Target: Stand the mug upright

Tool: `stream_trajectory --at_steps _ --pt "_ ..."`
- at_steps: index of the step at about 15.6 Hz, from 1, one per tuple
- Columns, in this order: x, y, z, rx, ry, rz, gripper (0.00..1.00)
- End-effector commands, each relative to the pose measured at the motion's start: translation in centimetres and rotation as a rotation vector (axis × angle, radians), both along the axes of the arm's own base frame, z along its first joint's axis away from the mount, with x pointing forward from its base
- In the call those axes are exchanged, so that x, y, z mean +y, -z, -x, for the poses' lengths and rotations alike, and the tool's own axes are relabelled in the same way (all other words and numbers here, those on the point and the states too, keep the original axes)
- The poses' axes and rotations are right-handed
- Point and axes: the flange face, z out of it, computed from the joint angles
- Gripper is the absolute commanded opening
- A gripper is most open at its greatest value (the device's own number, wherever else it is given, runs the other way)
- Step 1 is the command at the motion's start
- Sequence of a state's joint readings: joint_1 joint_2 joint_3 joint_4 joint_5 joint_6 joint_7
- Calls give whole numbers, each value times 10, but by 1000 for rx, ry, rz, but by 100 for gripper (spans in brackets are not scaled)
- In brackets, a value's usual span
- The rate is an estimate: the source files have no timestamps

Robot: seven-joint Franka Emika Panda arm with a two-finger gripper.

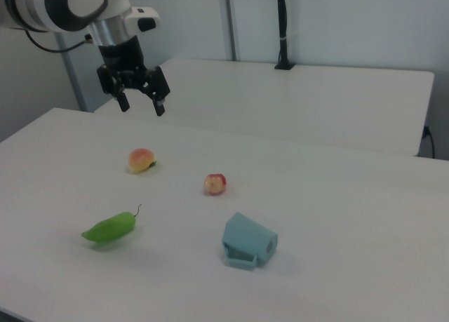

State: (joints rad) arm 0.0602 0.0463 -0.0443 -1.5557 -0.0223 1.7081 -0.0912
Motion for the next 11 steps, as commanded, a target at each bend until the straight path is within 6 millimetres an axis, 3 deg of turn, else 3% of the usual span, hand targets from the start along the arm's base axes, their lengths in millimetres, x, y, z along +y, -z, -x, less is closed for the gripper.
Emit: stream_trajectory --at_steps 1,3,4,6,11 --pt "-10 39 -7 36 51 98 100" --pt "-14 68 -12 26 56 138 100" --pt "-18 96 -14 41 61 185 100" --pt "-23 133 -21 61 49 269 100" --pt "-42 190 -26 63 109 411 100"
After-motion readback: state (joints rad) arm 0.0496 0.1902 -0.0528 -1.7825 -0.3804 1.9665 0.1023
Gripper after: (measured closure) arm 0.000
